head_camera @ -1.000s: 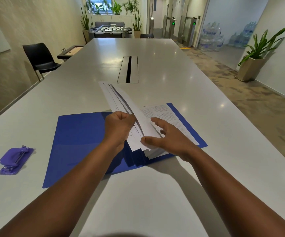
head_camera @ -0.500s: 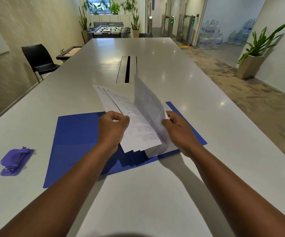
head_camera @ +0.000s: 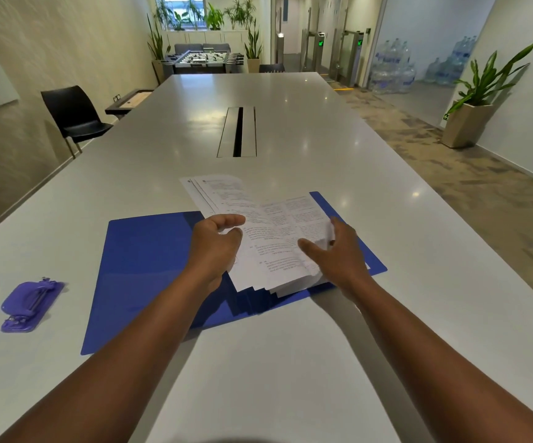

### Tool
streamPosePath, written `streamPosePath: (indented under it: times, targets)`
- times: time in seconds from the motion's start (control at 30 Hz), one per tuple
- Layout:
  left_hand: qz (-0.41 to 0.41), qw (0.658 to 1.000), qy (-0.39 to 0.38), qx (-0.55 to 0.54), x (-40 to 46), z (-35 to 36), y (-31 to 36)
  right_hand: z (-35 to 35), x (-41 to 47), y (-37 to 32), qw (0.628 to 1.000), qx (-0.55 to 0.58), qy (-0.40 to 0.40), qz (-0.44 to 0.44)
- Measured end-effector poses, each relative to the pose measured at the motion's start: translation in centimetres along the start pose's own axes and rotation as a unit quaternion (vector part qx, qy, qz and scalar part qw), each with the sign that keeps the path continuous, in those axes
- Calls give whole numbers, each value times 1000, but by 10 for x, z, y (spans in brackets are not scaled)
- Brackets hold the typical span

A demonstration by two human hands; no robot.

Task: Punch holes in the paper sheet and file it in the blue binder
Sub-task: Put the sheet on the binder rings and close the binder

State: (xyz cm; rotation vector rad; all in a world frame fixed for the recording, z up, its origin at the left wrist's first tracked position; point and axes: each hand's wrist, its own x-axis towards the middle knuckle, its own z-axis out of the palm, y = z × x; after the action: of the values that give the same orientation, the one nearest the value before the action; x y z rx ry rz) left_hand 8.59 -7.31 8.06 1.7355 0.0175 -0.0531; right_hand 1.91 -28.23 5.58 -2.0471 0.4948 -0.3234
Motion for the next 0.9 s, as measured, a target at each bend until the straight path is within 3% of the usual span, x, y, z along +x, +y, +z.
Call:
streamPosePath:
  times: [0.13,0.23,0.37,0.47,0.67,0.9]
  targets:
    - [-18,1000,-16,-14,2,-1,-1,-5,10,18,996,32,74,42]
    - [-10,999,-39,-1,5,0,0,-1,6,13,995,32,92,-18]
    - [-16,997,-73,0,10,6,8,10,-17,-12,987,74,2,-141]
    - [-64,989,-81,-104,11,12,17,20,-25,-12,975,61,-62,-207]
    - [-99,972,-81,-196,8,12,15,20,-31,-12,963,31,-168,-207]
    - [-120,965,-86,-218,8,13,11,25,-26,-24,973,47,-161,-158]
